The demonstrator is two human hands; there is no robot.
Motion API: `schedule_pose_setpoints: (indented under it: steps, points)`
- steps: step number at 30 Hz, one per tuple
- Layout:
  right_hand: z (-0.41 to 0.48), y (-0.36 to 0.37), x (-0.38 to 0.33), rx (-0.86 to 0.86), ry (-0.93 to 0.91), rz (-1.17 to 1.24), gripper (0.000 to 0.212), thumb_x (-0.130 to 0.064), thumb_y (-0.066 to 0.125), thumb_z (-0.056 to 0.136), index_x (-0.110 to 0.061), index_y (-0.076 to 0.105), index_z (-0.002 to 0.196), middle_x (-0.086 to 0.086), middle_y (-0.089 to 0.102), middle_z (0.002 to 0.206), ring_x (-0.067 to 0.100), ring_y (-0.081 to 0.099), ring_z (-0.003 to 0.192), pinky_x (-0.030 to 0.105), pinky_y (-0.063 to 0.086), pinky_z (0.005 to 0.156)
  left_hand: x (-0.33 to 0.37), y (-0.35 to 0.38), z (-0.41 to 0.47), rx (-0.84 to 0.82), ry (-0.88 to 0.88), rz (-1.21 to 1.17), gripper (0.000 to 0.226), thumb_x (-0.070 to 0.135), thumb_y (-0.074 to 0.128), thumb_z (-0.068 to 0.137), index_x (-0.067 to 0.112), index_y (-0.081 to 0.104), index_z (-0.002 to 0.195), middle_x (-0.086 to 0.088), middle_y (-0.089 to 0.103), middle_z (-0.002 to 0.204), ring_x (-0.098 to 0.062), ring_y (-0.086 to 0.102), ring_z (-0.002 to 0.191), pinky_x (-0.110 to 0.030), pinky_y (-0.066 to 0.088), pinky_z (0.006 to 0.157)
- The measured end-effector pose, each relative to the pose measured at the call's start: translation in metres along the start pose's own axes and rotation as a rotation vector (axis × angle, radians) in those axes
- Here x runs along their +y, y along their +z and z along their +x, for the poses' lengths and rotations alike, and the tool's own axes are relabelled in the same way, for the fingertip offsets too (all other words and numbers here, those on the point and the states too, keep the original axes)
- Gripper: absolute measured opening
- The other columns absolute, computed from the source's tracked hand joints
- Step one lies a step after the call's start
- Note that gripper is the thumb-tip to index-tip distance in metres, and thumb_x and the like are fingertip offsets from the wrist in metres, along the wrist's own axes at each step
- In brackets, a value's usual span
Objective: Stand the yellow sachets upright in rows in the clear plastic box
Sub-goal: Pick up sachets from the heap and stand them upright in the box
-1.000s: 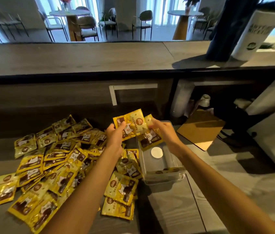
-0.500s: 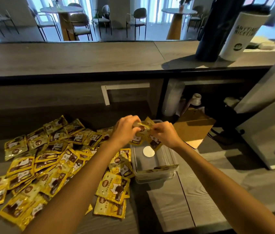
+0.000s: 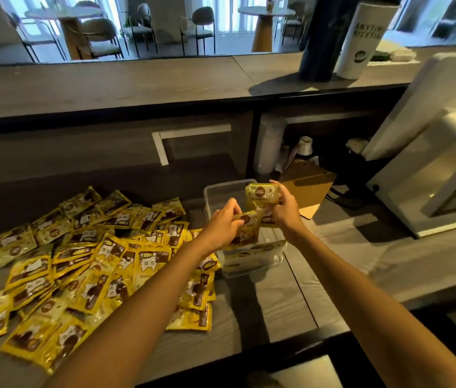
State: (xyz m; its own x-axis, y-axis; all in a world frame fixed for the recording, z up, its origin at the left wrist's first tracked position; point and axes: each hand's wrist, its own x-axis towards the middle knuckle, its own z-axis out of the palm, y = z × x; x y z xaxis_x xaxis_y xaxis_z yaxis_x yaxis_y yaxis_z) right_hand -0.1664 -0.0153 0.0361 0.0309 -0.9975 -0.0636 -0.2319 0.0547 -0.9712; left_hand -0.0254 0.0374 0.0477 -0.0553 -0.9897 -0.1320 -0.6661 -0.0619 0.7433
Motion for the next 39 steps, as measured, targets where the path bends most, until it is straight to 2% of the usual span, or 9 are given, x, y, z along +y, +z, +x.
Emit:
schedule_pose_setpoints:
  steps: [5,9,14,20,22,28,31,34,39]
  points:
    - [-0.018,-0.003,0.015,-0.19,0.032,0.05,0.029,0.008,0.05,0.074,-0.001,0.062,0.099,0.013,0.063,0.093,0.025,0.062,0.087,0.03,0.053,0.069,-0.015,0.014,-0.007,-0.11,-0.029,0.078,0.027,0.004,0.05,0.086,0.029,0.041,0.078,-0.006,0.056,0.093,-0.021,0.055,0.088,-0.03,0.045,0.067]
    - [-0.019,-0.012,0.029,-0.288,0.0,-0.084,0.015,0.0,0.048,0.083,-0.005,0.061,0.081,0.013,0.06,0.083,0.022,0.059,0.08,0.029,0.049,0.069,-0.017,0.023,-0.016,-0.081,-0.018,0.073,0.018,0.006,0.052,0.085,0.014,0.051,0.102,-0.008,0.061,0.096,-0.023,0.06,0.09,-0.035,0.049,0.073]
    - [-0.018,-0.028,0.032,-0.319,0.018,-0.002,0.03,0.01,0.041,0.083,-0.012,0.043,0.061,0.004,0.046,0.065,0.012,0.048,0.063,0.015,0.041,0.053,-0.016,0.03,-0.022,-0.001,0.034,0.073,0.01,0.007,0.056,0.084,0.017,0.053,0.081,0.005,0.052,0.073,-0.011,0.051,0.07,-0.02,0.039,0.055]
    - [-0.03,-0.023,0.043,-0.491,0.001,-0.058,0.029,0.016,0.04,0.079,-0.009,0.053,0.084,0.009,0.058,0.086,0.019,0.059,0.084,0.027,0.051,0.075,-0.024,0.029,-0.033,0.052,0.077,0.146,0.022,0.009,0.056,0.082,0.018,0.046,0.065,0.003,0.048,0.066,-0.011,0.044,0.063,-0.025,0.035,0.055]
    - [-0.04,-0.025,0.052,-0.54,-0.064,-0.055,0.035,0.018,0.039,0.078,-0.013,0.052,0.087,0.008,0.055,0.089,0.019,0.056,0.086,0.026,0.051,0.071,-0.033,0.036,-0.043,0.099,0.119,0.108,0.025,0.019,0.057,0.086,0.018,0.044,0.064,0.003,0.049,0.067,-0.01,0.046,0.063,-0.023,0.034,0.055]
    - [-0.056,-0.031,0.056,-0.523,-0.196,-0.032,0.048,0.017,0.033,0.076,-0.017,0.063,0.09,0.005,0.063,0.091,0.019,0.062,0.09,0.027,0.056,0.072,-0.03,0.046,-0.059,0.14,0.133,0.202,0.035,0.049,0.04,0.093,0.02,0.053,0.106,0.005,0.056,0.097,-0.015,0.055,0.094,-0.032,0.047,0.079]
    - [-0.066,-0.034,0.061,-0.516,-0.263,-0.033,0.034,0.003,0.036,0.074,-0.01,0.063,0.088,0.008,0.062,0.087,0.018,0.061,0.086,0.027,0.054,0.073,-0.026,0.055,-0.072,0.124,0.202,0.253,0.043,0.044,0.034,0.097,0.014,0.065,0.1,-0.004,0.065,0.101,-0.022,0.061,0.098,-0.04,0.049,0.086]
    - [-0.076,-0.042,0.054,-0.584,-0.38,-0.229,0.026,-0.016,0.043,0.073,-0.015,0.062,0.091,0.005,0.061,0.09,0.014,0.06,0.086,0.023,0.05,0.074,-0.02,0.059,-0.077,0.096,0.199,0.282,0.044,0.038,0.035,0.098,0.006,0.065,0.101,-0.012,0.066,0.102,-0.025,0.062,0.097,-0.034,0.049,0.079]
    - [-0.081,-0.052,0.04,-0.497,-0.599,-0.636,0.019,-0.011,0.052,0.092,-0.006,0.069,0.1,-0.005,0.061,0.084,0.004,0.058,0.078,0.008,0.049,0.067,-0.015,0.059,-0.075,-0.045,0.146,0.34,0.047,0.042,0.038,0.096,0.005,0.066,0.101,-0.01,0.067,0.099,-0.023,0.063,0.093,-0.034,0.05,0.08]
